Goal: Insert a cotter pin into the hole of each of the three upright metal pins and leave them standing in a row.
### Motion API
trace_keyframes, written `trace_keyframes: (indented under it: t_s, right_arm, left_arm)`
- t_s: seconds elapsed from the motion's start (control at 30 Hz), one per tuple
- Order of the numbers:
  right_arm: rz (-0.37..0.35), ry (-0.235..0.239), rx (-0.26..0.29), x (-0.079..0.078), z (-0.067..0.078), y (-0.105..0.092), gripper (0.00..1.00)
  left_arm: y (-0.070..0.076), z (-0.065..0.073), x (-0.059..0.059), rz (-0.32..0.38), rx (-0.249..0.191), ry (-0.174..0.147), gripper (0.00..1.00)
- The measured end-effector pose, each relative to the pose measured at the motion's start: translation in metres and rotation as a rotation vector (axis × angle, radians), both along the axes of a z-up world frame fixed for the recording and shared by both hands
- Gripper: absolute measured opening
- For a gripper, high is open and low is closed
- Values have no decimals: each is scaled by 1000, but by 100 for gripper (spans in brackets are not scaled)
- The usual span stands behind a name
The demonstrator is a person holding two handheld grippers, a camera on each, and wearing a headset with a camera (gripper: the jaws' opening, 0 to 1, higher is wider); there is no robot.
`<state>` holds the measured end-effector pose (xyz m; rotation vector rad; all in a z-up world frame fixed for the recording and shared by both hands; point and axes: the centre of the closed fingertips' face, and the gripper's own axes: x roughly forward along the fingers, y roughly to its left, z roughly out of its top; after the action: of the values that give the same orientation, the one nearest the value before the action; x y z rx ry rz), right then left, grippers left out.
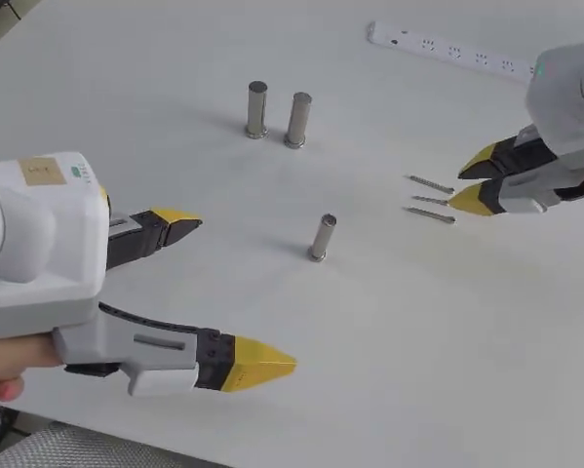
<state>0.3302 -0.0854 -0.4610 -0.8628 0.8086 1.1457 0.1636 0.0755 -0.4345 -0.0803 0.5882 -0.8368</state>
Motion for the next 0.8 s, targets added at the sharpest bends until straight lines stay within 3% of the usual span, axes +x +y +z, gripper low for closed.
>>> trace_keyframes:
  t_s: [0.23,0.33,0.8]
  right_arm:
    - [55,27,-59,3,-15,-2,11]
    - [53,55,-57,5,-19,-1,10]
    - [75,91,-87,9,-32,-1,6]
  left_arm:
    - [1,1,2,-13,19,-12,97]
    - [1,2,3,-12,13,-13,97]
    - [0,3,6,4,-2,-8,95]
